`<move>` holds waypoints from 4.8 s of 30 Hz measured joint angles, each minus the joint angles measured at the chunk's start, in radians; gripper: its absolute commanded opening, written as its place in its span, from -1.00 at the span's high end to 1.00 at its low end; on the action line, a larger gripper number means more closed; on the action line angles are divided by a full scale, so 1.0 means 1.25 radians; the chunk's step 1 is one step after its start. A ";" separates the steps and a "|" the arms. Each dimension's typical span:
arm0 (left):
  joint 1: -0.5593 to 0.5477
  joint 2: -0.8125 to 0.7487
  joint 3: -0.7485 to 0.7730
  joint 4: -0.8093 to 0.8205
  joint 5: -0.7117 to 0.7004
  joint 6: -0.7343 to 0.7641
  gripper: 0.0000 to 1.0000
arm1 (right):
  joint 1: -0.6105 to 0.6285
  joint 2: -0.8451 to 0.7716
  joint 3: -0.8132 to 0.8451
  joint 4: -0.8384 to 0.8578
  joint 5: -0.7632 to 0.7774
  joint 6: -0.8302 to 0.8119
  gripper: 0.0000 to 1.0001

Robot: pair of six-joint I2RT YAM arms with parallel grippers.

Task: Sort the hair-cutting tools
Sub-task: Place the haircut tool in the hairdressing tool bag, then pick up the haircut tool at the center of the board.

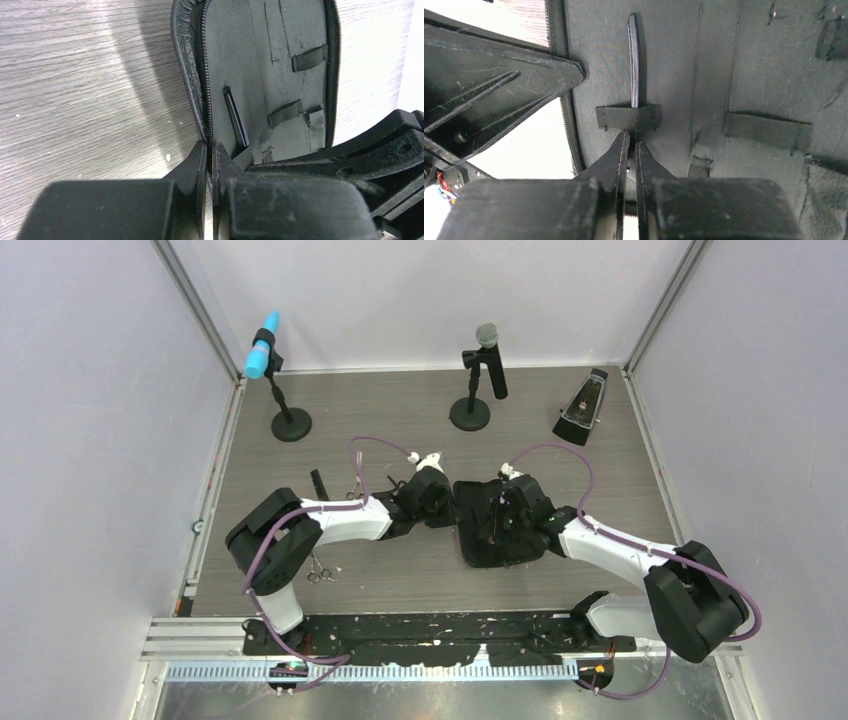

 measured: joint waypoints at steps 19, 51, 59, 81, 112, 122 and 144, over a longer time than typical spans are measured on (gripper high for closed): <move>-0.001 0.010 0.000 0.001 0.003 0.000 1.00 | 0.000 -0.086 0.003 -0.063 0.007 -0.020 0.24; 0.013 0.019 0.034 -0.070 -0.036 0.059 -0.24 | 0.000 0.003 0.035 -0.043 0.030 -0.021 0.09; 0.047 -0.107 0.042 -0.188 -0.153 0.119 -0.74 | 0.000 -0.154 0.075 -0.133 0.104 -0.070 -0.59; 0.204 0.043 0.161 -0.330 -0.204 0.159 -0.05 | 0.000 -0.236 0.078 -0.214 0.226 -0.122 -0.77; 0.197 -0.323 -0.158 -0.024 0.126 0.178 1.00 | 0.000 -0.309 0.021 -0.061 0.023 -0.093 -0.74; 0.081 -0.462 -0.200 0.030 0.201 0.428 1.00 | 0.002 -0.309 0.059 -0.011 -0.112 -0.054 -0.70; -0.079 -0.565 -0.204 -0.093 0.136 0.905 1.00 | 0.009 -0.218 0.207 -0.126 -0.286 -0.071 -0.14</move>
